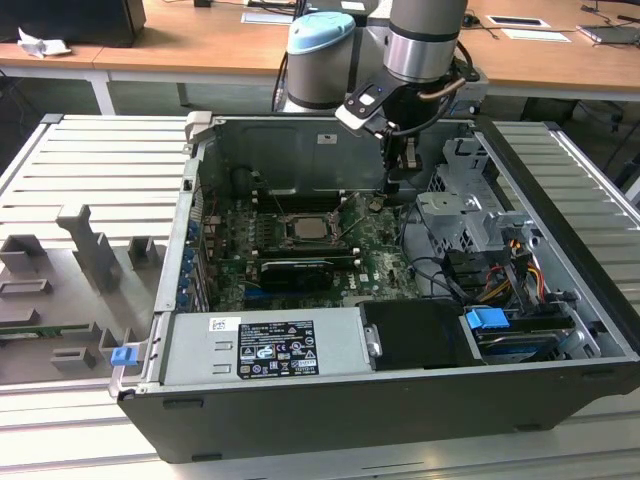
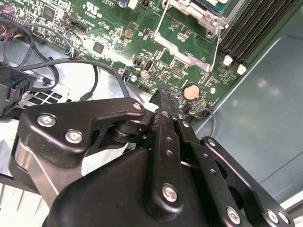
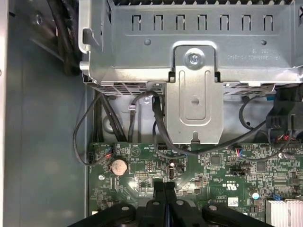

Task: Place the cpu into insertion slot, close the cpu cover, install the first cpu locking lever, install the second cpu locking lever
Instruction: 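Close the cpu cover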

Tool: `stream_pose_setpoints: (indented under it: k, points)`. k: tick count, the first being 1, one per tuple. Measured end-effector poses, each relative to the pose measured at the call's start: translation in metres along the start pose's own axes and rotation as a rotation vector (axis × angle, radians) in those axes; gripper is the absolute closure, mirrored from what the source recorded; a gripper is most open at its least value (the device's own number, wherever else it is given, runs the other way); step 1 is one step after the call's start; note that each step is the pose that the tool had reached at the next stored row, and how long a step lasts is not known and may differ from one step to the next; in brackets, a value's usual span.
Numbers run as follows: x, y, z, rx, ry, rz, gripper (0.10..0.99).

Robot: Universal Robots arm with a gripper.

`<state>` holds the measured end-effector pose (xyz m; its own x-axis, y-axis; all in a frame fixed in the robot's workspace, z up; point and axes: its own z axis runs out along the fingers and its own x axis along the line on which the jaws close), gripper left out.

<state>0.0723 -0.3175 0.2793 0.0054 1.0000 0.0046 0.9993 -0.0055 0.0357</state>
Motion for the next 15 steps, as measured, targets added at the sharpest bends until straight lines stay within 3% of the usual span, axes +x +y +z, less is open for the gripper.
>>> stream_pose_setpoints:
  k: [15]
  points:
    - [0.0, 0.012, 0.0025, 0.0, -0.0001, 0.0, 0.98]
